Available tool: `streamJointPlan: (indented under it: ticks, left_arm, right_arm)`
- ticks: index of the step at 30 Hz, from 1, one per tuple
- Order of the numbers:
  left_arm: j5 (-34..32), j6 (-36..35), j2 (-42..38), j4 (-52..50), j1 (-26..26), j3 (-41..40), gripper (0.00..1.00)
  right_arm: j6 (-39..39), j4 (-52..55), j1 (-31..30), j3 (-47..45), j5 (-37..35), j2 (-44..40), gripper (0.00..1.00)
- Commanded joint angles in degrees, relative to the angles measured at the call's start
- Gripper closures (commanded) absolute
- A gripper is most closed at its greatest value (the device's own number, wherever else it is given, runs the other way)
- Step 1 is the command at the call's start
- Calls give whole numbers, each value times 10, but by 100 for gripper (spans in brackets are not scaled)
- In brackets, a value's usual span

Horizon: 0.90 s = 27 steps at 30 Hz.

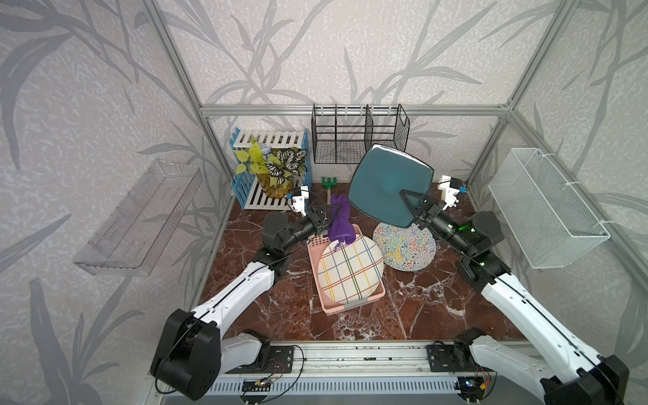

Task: Wipe the wet plate dry
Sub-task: Wipe the plate with towel.

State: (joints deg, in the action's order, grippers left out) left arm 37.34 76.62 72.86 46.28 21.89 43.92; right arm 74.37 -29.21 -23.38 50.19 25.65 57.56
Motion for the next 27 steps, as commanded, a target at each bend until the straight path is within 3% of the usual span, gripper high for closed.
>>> streamJointPlan:
  ticks: [1,9,13,17,22,27]
  left_arm:
    - [22,181,42,247,2,45,100]
    - [-33,272,71,322,41,132,100]
    - [-55,279,90,344,102,136,100]
    - [-78,280,109,379,164,139,100]
    - [-133,295,96,407,154,136,100]
    - [-148,313,113,442,133,175,100]
  right_arm:
    - [26,-111,-12,10,21,11,100]
    - [1,-147,-92,22,46,57,100]
    - [3,-172,-111,44,37,95,100]
    - [-2,-161,-90,85,-2,117,100]
    - [27,-138,-17,102,-18,108,100]
    - [16,-153,-46,51,15,76,100]
